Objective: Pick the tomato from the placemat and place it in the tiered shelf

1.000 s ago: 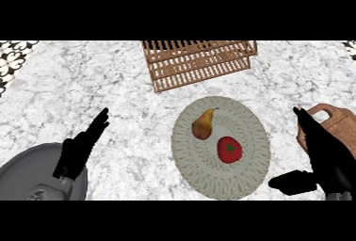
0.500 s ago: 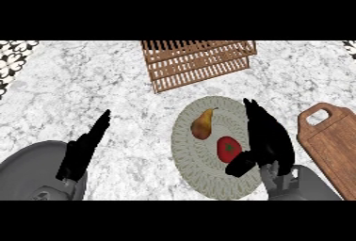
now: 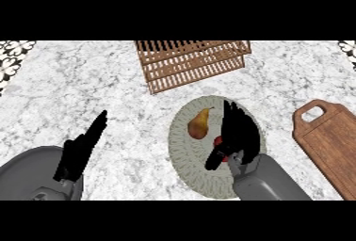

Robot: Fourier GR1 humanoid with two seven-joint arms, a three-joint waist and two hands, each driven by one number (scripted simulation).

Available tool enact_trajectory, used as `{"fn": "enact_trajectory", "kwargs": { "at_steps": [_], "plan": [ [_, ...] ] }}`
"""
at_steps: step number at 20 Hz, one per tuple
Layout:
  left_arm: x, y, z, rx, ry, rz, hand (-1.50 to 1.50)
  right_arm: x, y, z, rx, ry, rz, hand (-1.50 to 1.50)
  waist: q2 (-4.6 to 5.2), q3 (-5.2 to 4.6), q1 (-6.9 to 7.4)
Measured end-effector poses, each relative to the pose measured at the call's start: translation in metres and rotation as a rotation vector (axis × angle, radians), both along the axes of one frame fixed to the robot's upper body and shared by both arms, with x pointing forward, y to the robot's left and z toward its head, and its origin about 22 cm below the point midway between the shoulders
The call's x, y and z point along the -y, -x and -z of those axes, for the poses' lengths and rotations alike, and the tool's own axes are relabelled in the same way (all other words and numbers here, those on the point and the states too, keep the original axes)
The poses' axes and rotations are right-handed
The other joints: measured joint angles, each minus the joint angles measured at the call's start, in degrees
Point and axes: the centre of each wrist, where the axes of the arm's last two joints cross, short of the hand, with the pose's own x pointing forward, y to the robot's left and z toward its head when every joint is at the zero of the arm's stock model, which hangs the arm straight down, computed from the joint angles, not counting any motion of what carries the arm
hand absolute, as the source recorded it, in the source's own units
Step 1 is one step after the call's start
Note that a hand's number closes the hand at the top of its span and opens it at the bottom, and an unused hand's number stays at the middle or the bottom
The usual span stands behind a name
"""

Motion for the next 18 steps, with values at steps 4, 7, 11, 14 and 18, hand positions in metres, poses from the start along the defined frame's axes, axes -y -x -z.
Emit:
{"fn": "enact_trajectory", "kwargs": {
  "at_steps": [4,7,11,14,18],
  "plan": [
    [-0.002,0.002,0.0,0.008,0.001,-0.003,0.0,-0.006,-0.008,0.007,-0.002,0.058,0.022,-1.5,-0.03,0.0,-0.17],
    [-0.005,0.003,0.001,0.004,0.009,-0.006,0.0,-0.008,-0.008,0.012,-0.007,0.083,0.028,-1.5,-0.07,0.04,-0.47],
    [-0.004,0.002,0.0,0.004,0.001,-0.012,0.0,-0.009,-0.01,0.014,-0.02,0.097,0.036,-1.5,-0.07,0.06,-0.66],
    [-0.007,0.002,0.001,0.012,0.001,-0.017,0.0,-0.007,-0.01,0.018,-0.032,0.106,0.043,-1.5,-0.04,0.06,-0.68],
    [-0.001,0.001,0.002,0.007,0.001,-0.016,0.0,-0.005,-0.009,0.027,-0.054,0.13,0.051,-1.5,-0.03,0.1,-0.77]
  ]
}}
